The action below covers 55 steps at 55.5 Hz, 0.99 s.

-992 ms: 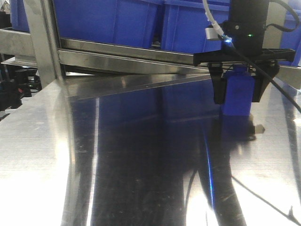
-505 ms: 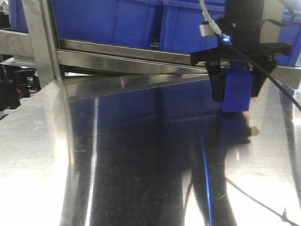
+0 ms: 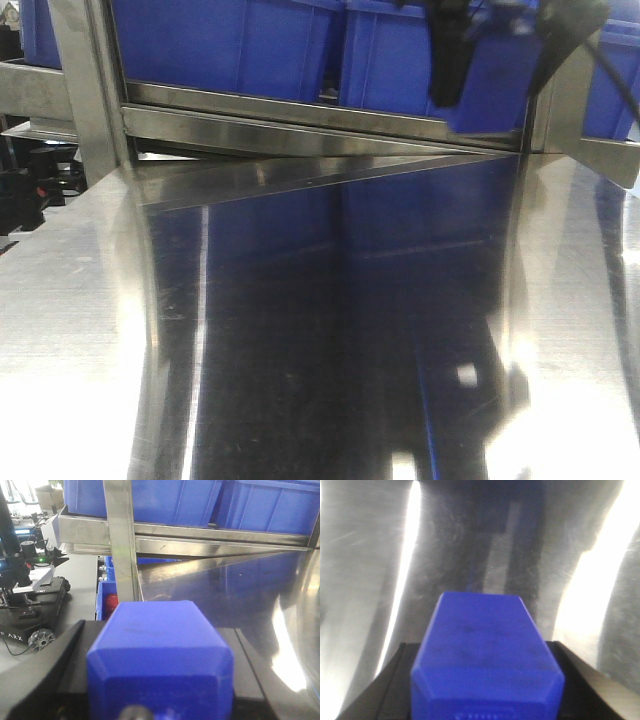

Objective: Pick and sort blue part to right shelf
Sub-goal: 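Lift the blue bottle off the table with the right gripper, then drive the base away from the steel table holding both bottles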

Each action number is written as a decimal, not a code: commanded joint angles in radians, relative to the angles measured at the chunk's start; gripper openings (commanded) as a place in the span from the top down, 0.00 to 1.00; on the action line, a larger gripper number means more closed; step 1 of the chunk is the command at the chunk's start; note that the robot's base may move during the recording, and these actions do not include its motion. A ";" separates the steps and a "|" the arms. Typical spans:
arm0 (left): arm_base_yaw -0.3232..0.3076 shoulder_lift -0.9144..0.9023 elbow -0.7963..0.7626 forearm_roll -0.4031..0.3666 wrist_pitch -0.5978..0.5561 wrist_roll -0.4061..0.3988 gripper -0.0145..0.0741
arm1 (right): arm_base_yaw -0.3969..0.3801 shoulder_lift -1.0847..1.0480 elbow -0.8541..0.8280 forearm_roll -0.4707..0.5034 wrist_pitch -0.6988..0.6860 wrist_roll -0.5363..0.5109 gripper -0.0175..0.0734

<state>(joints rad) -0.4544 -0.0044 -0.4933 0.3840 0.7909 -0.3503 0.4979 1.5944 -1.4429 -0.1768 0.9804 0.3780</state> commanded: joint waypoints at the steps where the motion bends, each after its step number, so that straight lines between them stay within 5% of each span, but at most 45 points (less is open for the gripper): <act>1: -0.007 -0.026 -0.026 0.021 -0.092 -0.011 0.49 | 0.003 -0.174 0.101 -0.038 -0.105 -0.008 0.52; 27: -0.007 -0.026 -0.026 0.021 -0.093 -0.011 0.49 | 0.003 -0.846 0.751 -0.107 -0.280 -0.008 0.52; 55: -0.007 -0.026 -0.026 0.021 -0.093 -0.011 0.49 | 0.003 -1.462 0.876 -0.218 -0.295 -0.108 0.53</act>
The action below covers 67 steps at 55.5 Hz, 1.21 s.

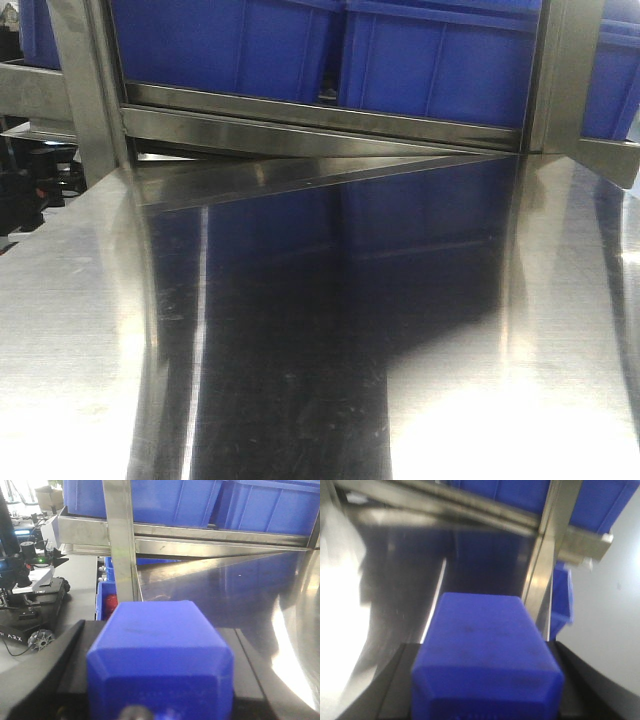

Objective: Pick and sort blue part to right shelf
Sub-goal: 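Drive the base away from the steel table holding both bottles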

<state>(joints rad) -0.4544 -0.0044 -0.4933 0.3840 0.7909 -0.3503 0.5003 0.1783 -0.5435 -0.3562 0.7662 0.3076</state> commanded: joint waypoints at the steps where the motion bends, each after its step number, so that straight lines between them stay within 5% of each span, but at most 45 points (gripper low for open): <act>1: -0.007 -0.026 -0.026 0.021 -0.093 -0.011 0.49 | 0.000 -0.062 -0.023 -0.038 -0.079 -0.040 0.53; 67: -0.007 -0.026 -0.026 0.021 -0.093 -0.011 0.49 | 0.000 -0.134 -0.023 -0.039 -0.073 -0.042 0.53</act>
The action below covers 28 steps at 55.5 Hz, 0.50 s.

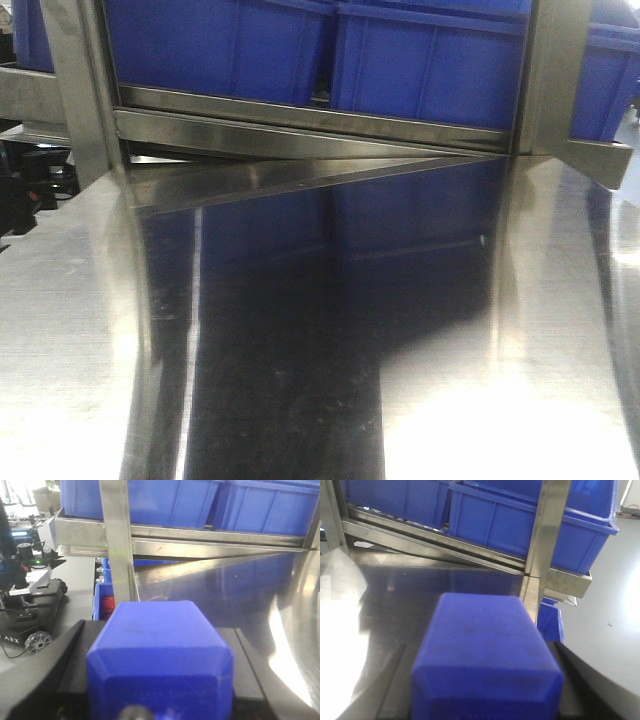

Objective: Pick and sort blue part to right shelf
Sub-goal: 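Drive the base away from the steel table holding both bottles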

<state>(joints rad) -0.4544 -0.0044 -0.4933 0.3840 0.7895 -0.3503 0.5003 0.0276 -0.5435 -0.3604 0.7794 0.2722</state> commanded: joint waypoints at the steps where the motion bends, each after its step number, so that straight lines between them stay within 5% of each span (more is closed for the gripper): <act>1: -0.007 -0.026 -0.026 0.021 -0.092 -0.011 0.49 | 0.000 0.017 -0.023 -0.035 -0.086 -0.007 0.53; 28: 0.010 -0.022 -0.026 0.009 -0.093 -0.011 0.49 | 0.000 0.017 -0.023 -0.035 -0.084 -0.007 0.53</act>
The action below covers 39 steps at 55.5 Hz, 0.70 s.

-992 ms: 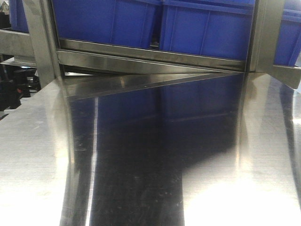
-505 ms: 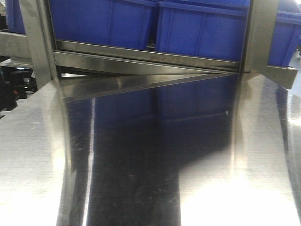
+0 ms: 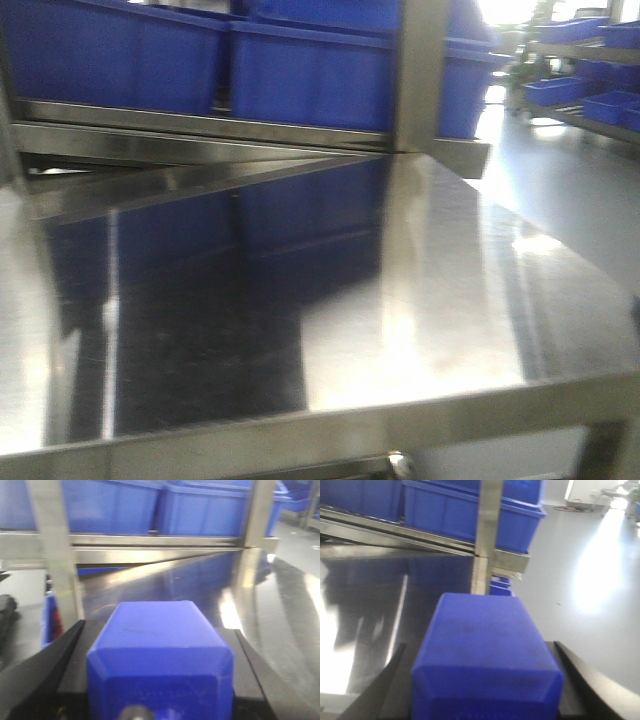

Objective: Pick and sort blue part to right shelf
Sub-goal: 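Drive the base away from the steel table holding both bottles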

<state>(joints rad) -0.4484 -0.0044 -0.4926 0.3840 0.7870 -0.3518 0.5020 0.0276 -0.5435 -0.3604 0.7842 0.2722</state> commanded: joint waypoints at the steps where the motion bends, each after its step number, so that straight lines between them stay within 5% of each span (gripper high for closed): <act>1: 0.004 -0.021 -0.027 0.006 -0.091 -0.009 0.49 | -0.001 0.017 -0.023 -0.036 -0.089 -0.007 0.53; 39: 0.004 -0.021 -0.027 0.006 -0.091 -0.009 0.49 | -0.001 0.017 -0.023 -0.036 -0.086 -0.007 0.53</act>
<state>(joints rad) -0.4484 -0.0044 -0.4910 0.3788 0.7849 -0.3518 0.5020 0.0276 -0.5435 -0.3658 0.7846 0.2722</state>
